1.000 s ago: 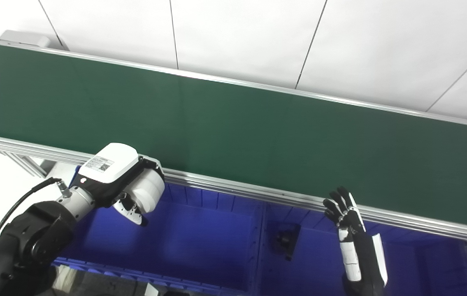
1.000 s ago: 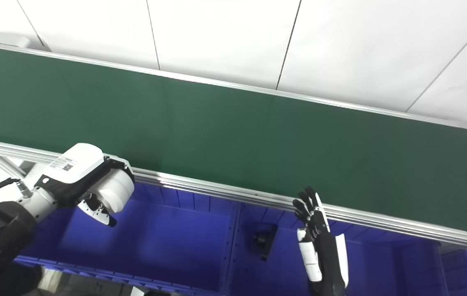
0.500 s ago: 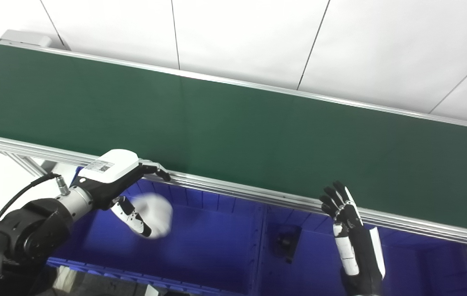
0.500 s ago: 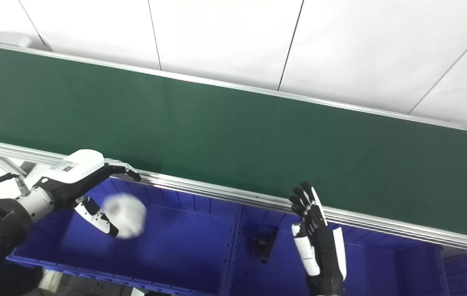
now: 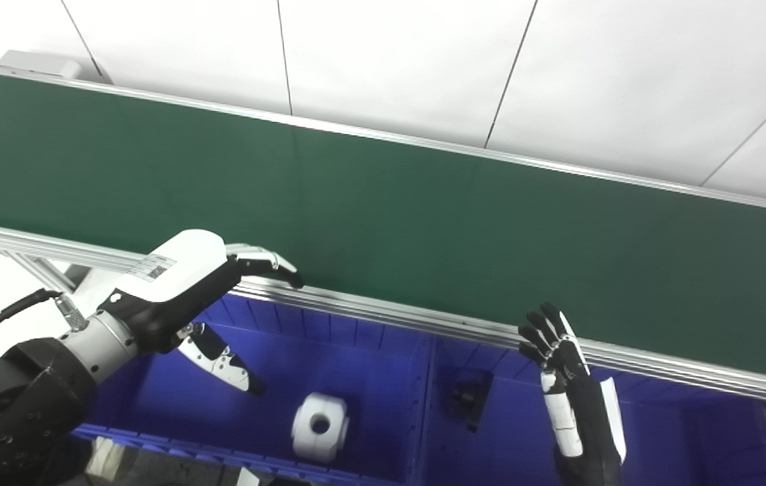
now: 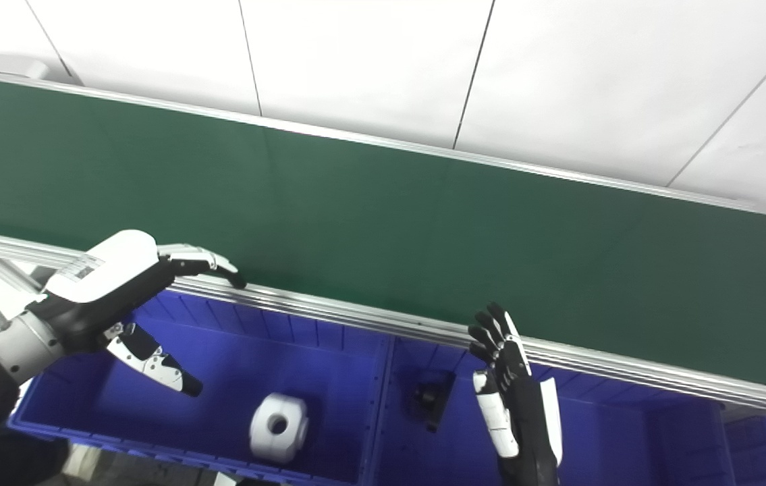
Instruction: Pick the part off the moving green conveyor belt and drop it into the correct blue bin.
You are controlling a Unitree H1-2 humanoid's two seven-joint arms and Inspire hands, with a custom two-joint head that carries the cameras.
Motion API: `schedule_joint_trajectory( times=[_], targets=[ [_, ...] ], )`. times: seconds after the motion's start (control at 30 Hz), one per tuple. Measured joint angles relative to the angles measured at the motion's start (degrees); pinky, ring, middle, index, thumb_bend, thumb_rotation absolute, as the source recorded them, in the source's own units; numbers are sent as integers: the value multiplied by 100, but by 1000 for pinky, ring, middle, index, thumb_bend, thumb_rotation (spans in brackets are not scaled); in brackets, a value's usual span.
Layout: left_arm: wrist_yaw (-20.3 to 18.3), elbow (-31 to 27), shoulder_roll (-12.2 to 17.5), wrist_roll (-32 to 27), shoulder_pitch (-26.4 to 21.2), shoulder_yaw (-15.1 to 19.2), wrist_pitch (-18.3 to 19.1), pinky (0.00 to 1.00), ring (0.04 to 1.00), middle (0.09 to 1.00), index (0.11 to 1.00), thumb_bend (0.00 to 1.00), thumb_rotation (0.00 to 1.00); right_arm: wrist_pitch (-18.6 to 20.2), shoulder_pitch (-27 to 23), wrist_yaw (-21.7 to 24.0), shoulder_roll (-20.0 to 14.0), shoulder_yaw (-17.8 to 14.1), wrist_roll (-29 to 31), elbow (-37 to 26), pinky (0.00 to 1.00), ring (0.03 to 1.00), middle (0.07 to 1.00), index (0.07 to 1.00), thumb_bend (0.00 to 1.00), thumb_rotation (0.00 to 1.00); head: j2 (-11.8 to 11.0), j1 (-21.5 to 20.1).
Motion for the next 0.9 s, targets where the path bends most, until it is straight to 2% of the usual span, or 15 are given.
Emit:
schedule_joint_trajectory(
  times=[0.03,0.07,0.1,0.17,0.2,0.23,0.27,0.3,0.37,0.43,0.57,0.7,0.83,0.9],
  targets=[
    [47,1,-150,-155,1,-44,5,660,765,783,724,981,273,0,0,-16,28,13,-36,1,817,856,888,935,779,901,-70,-342],
    [116,32,-338,-255,21,-94,17,651,758,785,728,974,278,0,-2,-25,69,29,-58,4,817,855,886,933,779,897,-70,-345],
    [188,75,-548,-343,67,-127,20,619,743,787,736,912,276,-1,-5,-39,113,55,-88,14,818,857,888,930,786,890,-70,-345],
    [426,287,-942,-451,221,-176,-1,625,743,797,762,795,254,-2,-10,-90,235,129,-154,107,820,855,891,925,765,873,-184,-1045],
    [593,457,-1110,-528,322,-159,-24,649,758,804,772,760,252,-3,-11,-117,285,167,-195,176,820,856,893,923,757,870,-193,-1092],
    [784,673,-1288,-568,428,-109,-46,695,786,816,784,722,255,-3,-10,-145,339,206,-257,261,821,858,894,922,752,867,-237,-1336],
    [982,935,-1444,-670,523,-38,-80,740,819,839,801,669,272,-3,-6,-161,380,240,-305,326,823,860,896,922,750,867,-237,-1338],
    [1210,1195,-1612,-774,629,60,-125,746,824,842,804,661,275,-3,-6,-197,424,292,-366,385,823,860,897,922,750,868,-237,-1338],
    [1526,1693,-1855,-995,746,214,-179,775,849,867,843,617,341,-4,-15,-251,507,362,-450,458,828,863,899,924,749,870,-281,-1758],
    [1686,2053,-1959,-1215,766,317,-226,791,859,872,866,591,347,-6,-60,-316,565,426,-545,502,829,864,903,926,750,873,-290,-1847],
    [1847,2540,-1951,-1541,697,397,-320,786,854,875,891,550,363,-8,-140,-394,695,529,-643,599,843,868,909,927,777,884,-308,-2243],
    [1850,2770,-1917,-1850,615,303,-541,821,878,900,917,611,384,-7,-133,-535,719,541,-849,600,837,875,914,930,792,922,-299,-2419],
    [1840,2947,-1852,-1922,590,121,-676,832,879,892,894,633,263,-2,-133,-591,728,549,-928,597,829,878,918,927,801,914,-299,-2551],
    [1829,2983,-1794,-1921,588,45,-771,824,878,891,890,643,240,1,-133,-598,730,550,-984,597,819,872,913,924,808,923,-299,-2569]
  ],
)
